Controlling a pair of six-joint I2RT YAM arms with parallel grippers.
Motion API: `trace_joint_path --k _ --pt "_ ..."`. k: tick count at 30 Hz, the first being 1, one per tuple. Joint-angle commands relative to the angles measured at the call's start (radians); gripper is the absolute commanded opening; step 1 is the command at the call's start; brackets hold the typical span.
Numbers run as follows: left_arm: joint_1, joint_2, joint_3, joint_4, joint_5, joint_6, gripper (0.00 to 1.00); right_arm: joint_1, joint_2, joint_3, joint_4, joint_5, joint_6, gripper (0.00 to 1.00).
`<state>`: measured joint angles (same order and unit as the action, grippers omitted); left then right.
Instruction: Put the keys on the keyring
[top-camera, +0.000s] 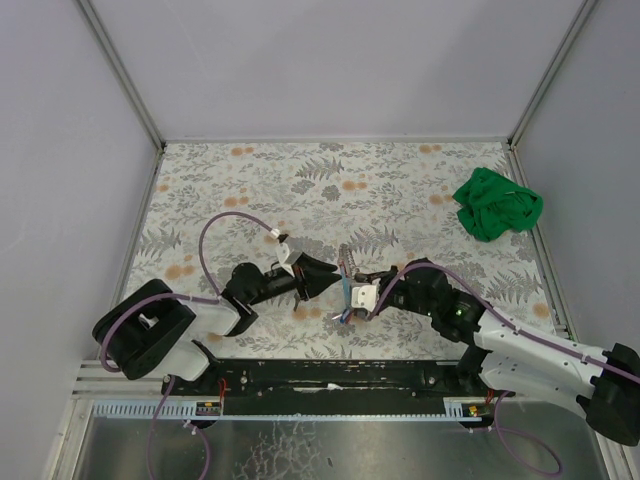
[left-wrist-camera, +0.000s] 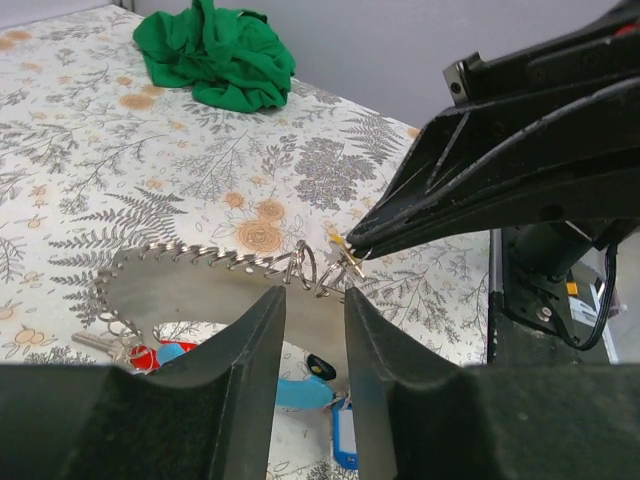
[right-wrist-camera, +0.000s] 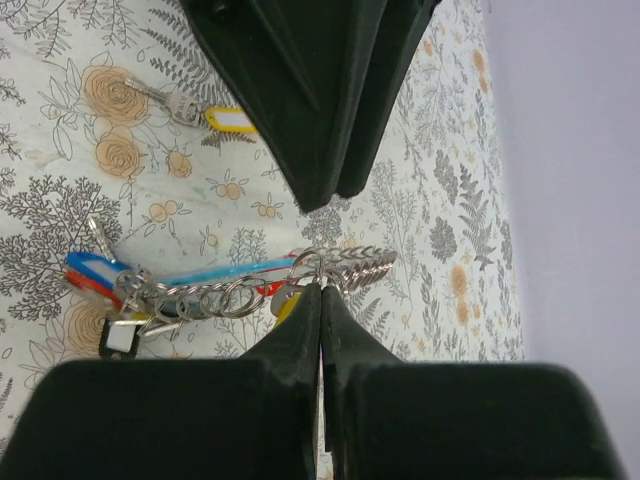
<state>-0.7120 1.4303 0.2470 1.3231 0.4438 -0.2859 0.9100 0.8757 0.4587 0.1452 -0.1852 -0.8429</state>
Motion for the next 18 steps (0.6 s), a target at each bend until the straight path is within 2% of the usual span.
trace_joint_path --k 1,8,18 --pt "0.014 -0.027 0.057 -0.074 0.134 0.115 0.31 0.010 0.010 0.095 -0.018 -0.042 -0.060 0.00" --pt "0.057 -0.011 0.142 -0.239 0.293 0.270 0.35 0.010 0.028 0.121 -0.055 -0.073 -0.081 0.00" --pt "0.072 0.035 0.210 -0.347 0.445 0.359 0.35 0.010 0.035 0.133 -0.070 -0.084 -0.091 0.00"
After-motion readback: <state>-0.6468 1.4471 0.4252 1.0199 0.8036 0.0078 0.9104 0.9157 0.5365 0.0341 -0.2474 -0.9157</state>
